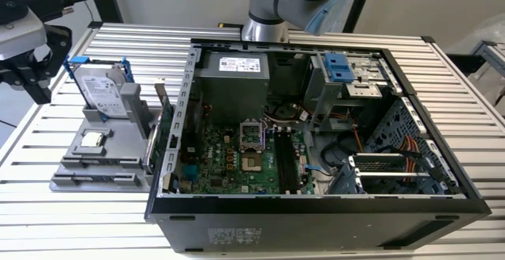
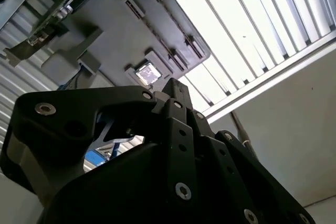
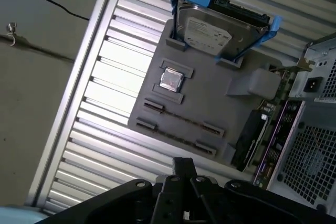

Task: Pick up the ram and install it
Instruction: 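Pick up the ram and move it above insertion slot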

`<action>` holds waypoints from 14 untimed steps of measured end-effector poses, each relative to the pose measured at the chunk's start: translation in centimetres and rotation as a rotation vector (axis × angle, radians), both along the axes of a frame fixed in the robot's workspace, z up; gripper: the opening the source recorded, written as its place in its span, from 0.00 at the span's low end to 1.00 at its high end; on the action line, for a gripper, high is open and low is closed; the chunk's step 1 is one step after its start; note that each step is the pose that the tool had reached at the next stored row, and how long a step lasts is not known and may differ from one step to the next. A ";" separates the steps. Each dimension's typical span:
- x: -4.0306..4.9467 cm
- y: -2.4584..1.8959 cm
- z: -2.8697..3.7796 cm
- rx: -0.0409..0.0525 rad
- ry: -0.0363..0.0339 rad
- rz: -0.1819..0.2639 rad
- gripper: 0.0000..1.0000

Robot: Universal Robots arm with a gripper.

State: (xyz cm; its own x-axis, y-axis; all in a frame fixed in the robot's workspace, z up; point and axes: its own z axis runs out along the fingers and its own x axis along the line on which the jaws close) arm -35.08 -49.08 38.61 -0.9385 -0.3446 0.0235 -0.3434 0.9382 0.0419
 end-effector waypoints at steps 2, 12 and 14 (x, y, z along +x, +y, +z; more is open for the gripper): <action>0.00 0.00 0.00 0.0000 -0.0001 0.014 0.00; 0.00 0.00 0.00 0.0000 0.0000 0.086 0.00; 0.00 0.00 0.00 0.0000 -0.0001 0.101 0.00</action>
State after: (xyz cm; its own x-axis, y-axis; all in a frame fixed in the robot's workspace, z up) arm -35.08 -49.08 38.61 -0.8991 -0.4372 0.0235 -0.4360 0.8990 0.0419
